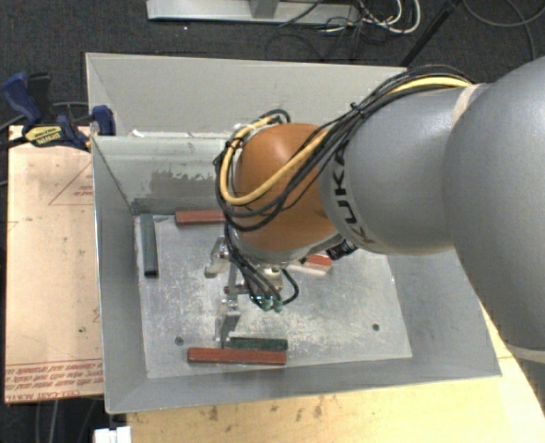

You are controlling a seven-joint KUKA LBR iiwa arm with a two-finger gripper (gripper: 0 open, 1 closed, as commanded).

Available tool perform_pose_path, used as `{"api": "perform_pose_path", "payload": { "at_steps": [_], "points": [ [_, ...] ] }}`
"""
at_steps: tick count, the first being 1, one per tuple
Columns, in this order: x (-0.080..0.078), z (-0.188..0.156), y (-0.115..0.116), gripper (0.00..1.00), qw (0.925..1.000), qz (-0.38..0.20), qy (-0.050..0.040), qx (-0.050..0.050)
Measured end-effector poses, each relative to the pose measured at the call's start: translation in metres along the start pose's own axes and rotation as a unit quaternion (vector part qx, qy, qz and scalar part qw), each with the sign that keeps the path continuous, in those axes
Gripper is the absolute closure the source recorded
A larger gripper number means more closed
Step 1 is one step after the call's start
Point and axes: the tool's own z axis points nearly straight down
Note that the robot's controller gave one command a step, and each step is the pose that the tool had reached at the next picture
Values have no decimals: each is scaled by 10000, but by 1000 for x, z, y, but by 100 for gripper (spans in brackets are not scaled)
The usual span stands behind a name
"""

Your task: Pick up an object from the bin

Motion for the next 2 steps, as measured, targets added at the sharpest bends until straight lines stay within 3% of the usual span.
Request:
{"api": "perform_pose_path", "payload": {
  "at_steps": [1, 2],
  "points": [
    [-2, -4, -1, 0, 10000, 16, -37, -7],
    [21, 60, -18, 100, 9994, -310, -133, -49]
  ]
}}
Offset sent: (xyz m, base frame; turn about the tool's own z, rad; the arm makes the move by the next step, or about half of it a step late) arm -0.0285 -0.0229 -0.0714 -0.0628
